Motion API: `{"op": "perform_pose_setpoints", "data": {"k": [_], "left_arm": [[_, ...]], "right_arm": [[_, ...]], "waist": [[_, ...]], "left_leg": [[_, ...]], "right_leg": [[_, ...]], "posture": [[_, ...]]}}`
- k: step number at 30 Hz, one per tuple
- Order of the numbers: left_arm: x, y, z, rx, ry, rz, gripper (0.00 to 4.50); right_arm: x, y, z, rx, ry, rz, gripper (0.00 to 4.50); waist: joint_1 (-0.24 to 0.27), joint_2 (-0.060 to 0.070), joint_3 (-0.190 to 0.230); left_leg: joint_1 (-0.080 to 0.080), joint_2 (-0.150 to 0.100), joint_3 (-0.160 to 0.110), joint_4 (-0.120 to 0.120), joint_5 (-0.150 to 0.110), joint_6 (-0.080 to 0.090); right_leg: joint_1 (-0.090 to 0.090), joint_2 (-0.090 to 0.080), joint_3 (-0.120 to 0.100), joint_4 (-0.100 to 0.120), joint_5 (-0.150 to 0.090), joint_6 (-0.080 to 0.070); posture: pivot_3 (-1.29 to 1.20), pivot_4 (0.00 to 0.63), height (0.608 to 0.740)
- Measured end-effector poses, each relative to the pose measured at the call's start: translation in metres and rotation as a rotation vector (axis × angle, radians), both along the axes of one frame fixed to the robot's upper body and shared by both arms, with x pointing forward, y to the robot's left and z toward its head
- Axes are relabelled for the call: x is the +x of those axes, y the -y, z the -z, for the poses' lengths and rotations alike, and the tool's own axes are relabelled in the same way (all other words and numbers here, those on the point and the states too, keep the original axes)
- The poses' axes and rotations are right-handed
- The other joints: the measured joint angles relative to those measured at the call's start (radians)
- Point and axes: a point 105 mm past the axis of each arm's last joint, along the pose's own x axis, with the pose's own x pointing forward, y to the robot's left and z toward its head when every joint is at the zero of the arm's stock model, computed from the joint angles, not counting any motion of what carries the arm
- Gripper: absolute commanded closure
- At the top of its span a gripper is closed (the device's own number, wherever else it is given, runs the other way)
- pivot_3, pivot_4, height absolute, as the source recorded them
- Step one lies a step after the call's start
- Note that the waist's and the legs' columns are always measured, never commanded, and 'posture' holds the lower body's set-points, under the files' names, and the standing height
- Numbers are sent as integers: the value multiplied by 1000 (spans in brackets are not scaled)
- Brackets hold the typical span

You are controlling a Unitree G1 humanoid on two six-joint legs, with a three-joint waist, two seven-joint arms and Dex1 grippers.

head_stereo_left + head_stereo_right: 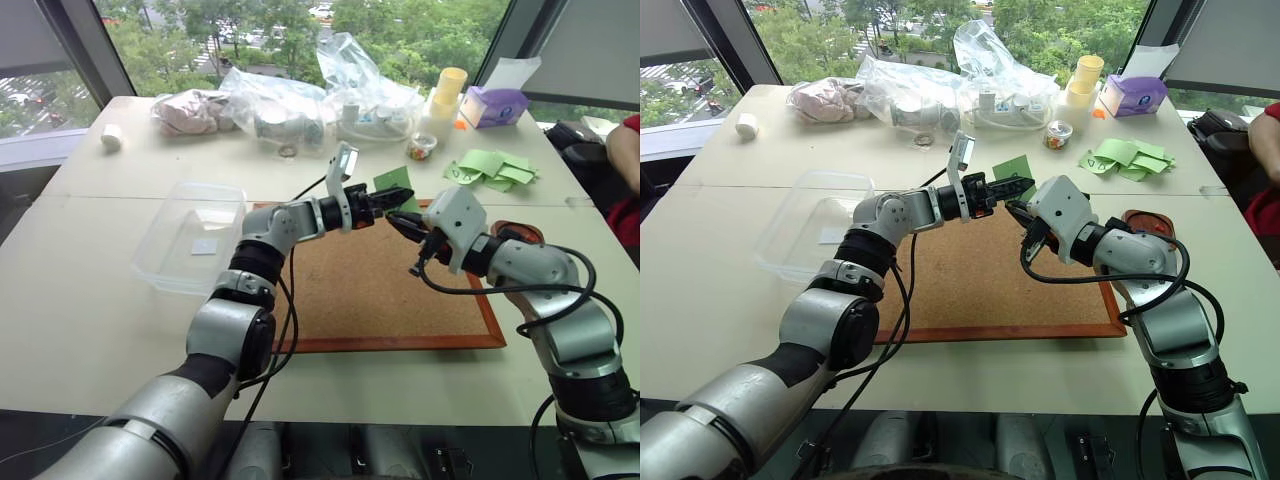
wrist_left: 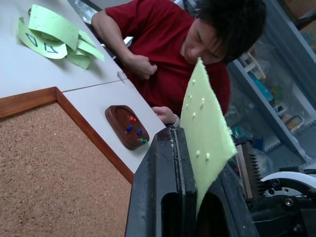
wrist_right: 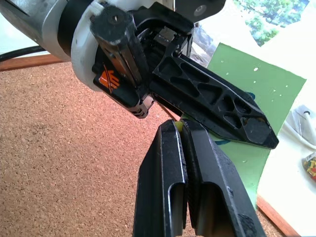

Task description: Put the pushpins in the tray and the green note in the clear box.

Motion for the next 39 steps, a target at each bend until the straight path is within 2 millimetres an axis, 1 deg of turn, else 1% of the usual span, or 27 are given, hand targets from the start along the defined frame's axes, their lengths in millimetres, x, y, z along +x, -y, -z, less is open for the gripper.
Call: {"op": "perform_pose_setpoints", "data": {"k": [3, 11, 14, 17, 19, 21, 22, 25, 27, 28, 29, 30, 31, 32, 35, 36, 39], "left_arm": [[0, -3, 0, 11, 22, -2, 4425], [4, -10, 17, 98, 54, -53, 4425], [8, -17, 25, 145, 68, -90, 4425], [11, -20, 26, 223, 163, -108, 4425], [10, -25, 26, 292, 278, -109, 4425], [7, -31, 26, 344, 381, -96, 4425], [4, -35, 24, 375, 446, -83, 4425], [-5, -38, 13, 436, 620, -38, 4425], [-16, -41, 7, 518, 777, 33, 4425], [-22, -42, 5, 556, 846, 78, 4425], [-29, -44, 3, 593, 915, 127, 4425], [-33, -44, 1, 609, 947, 151, 4425], [-36, -44, 0, 614, 962, 166, 4425], [-38, -42, 0, 615, 972, 182, 4425], [-45, -35, 2, 639, 1003, 222, 4425], [-46, -34, 3, 647, 1007, 228, 4425], [-41, -34, 6, 697, 997, 190, 4425]], "right_arm": [[0, -1, 0, 6, 2, -2, 4500], [-1, -8, -3, 80, 2, -6, 4500], [-2, -10, -14, 130, 25, -4, 4500], [1, -5, -26, 211, 37, 26, 4500], [4, 3, -34, 308, 34, 68, 4500], [9, 22, -44, 413, 46, 156, 4500], [13, 35, -49, 477, 55, 217, 4500], [23, 72, -50, 562, 62, 390, 4500], [30, 97, -40, 599, 29, 531, 4500], [34, 113, -32, 611, 7, 615, 4500], [37, 134, -19, 617, -29, 729, 4500], [38, 149, -9, 616, -56, 807, 4500], [38, 158, 0, 597, -80, 862, 4500], [38, 166, 9, 581, -104, 905, 4500], [40, 180, 30, 543, -175, 992, 4500], [40, 182, 35, 535, -191, 1007, 4500], [40, 193, 49, 505, -236, 1056, 4500]], "waist": [[0, 0, 0], [0, 0, 0], [0, 0, 0], [1, 0, 0], [1, 0, 0], [0, 0, 0], [0, 0, 0], [2, 0, 0], [0, 1, 0], [-1, 1, -1], [0, 1, -1], [1, 2, -1], [0, 3, -1], [-1, 3, -1], [-3, 4, -2], [-4, 4, -2], [-5, 4, -2]], "left_leg": [[0, 0, 0, 0, 0, 0], [0, 0, 0, 0, 0, 0], [0, 0, 0, 0, 0, 0], [0, 0, 0, 0, 0, 0], [0, 0, 1, 0, 0, 0], [0, 1, 1, 0, 0, 0], [0, 2, 1, 0, 0, 0], [0, 2, 3, 0, 0, 0], [0, 2, 4, 0, 0, 0], [0, 1, 4, 0, 0, 0], [0, 2, 4, 0, 0, 0], [0, 2, 4, 0, 0, 0], [0, 2, 4, 0, 0, 0], [0, 1, 4, 0, 0, 0], [0, 1, 4, 0, 0, 0], [0, 1, 4, 0, 0, 0], [0, 1, 3, 0, 0, 0]], "right_leg": [[0, 0, 0, 0, 0, 0], [0, 0, 0, 0, 0, 0], [0, 0, 0, 0, 0, 0], [0, 0, 0, 0, 0, 0], [0, 0, 0, 0, 0, 0], [0, 0, 0, 1, 0, 0], [0, 0, 0, 1, 0, 0], [0, -1, 0, 1, 0, 0], [0, -1, 0, 1, 0, 0], [0, -1, 0, 1, 0, 0], [0, -1, 0, 1, 0, 0], [0, -1, 0, 1, 0, 0], [0, -1, 1, 1, 0, 0], [0, -1, 1, 1, 0, 0], [-1, 0, 1, 2, 0, 0], [-1, 1, 1, 2, 0, 0], [-1, 1, 2, 2, 0, 0]], "posture": [[0, 150, 735], [0, 150, 735], [0, 150, 735], [0, 150, 735], [0, 150, 735], [0, 150, 735], [0, 150, 735], [0, 150, 735], [0, 150, 735], [0, 150, 735], [0, 150, 735], [0, 150, 735], [0, 150, 735], [0, 150, 735], [0, 150, 735], [0, 150, 735], [0, 150, 735]]}}
